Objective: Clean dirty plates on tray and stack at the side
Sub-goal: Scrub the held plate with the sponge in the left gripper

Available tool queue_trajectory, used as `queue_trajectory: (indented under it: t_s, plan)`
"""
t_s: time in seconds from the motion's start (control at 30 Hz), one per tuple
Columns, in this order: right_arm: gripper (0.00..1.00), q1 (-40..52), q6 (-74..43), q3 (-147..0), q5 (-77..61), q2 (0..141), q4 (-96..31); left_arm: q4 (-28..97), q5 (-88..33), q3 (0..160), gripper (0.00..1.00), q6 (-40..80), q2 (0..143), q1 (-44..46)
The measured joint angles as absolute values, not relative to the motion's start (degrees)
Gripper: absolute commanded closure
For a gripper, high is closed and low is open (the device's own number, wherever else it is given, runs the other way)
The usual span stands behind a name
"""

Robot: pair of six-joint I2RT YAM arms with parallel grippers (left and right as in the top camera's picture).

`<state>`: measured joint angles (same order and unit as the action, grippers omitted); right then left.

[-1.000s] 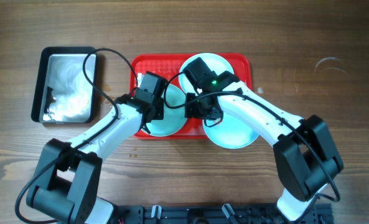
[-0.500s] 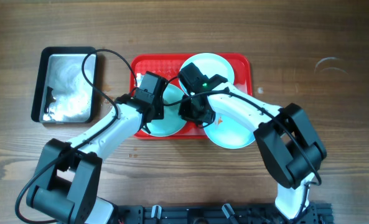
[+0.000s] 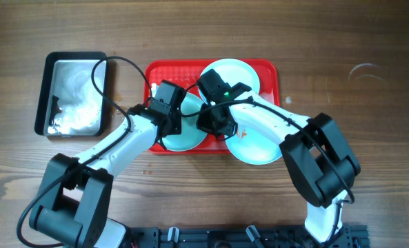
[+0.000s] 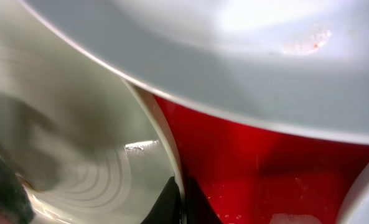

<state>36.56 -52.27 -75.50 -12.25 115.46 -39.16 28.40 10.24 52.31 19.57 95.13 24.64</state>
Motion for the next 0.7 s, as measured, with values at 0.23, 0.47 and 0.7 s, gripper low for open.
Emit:
queue_trajectory:
  t_s: [0.23,0.47,0.7]
  plan:
    - [0.96,36.56,-52.27,-75.50,-12.45,115.48,-39.13,27.81,5.91,52.38,0.96,19.62,96.95,24.64]
    - [0.96,36.56,-52.47,-75.57,-13.08,115.63,-38.87,27.22,14.96,52.73,0.96,19.64,98.02,25.30]
    - [0.96,36.56,-52.49,-75.57,-13.58,115.74,-38.65,26.06,24.69,52.77,0.96,19.59,99.18,25.34]
